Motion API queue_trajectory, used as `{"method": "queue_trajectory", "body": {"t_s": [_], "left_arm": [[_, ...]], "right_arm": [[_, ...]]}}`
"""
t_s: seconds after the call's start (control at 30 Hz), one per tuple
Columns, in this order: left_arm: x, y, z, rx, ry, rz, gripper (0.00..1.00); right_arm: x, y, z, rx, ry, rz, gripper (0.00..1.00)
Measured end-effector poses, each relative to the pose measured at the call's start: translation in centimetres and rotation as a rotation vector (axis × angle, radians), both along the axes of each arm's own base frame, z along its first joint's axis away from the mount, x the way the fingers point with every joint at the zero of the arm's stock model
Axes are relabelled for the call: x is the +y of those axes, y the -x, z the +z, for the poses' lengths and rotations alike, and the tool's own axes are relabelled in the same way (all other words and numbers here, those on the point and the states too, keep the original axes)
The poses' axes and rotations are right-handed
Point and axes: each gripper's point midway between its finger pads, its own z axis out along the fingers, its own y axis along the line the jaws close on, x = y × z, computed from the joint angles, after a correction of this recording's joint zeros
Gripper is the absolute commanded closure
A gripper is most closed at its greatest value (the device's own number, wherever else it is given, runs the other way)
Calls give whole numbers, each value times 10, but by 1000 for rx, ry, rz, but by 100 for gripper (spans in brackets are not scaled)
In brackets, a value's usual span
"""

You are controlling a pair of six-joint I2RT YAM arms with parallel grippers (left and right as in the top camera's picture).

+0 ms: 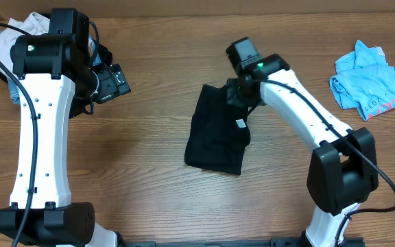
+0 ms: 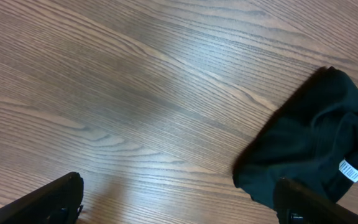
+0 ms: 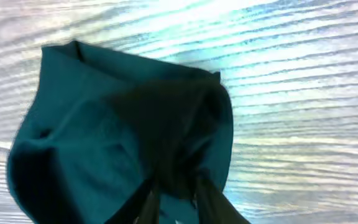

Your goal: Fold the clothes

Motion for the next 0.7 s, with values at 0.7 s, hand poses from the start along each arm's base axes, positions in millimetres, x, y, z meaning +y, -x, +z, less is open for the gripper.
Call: {"method": "queue_trajectory", "body": {"t_s": [0.7], "left_arm": [[0, -2, 0, -9, -6, -29, 0]], "right_arm": [[-31, -39, -12, -52, -64, -29, 96]]}}
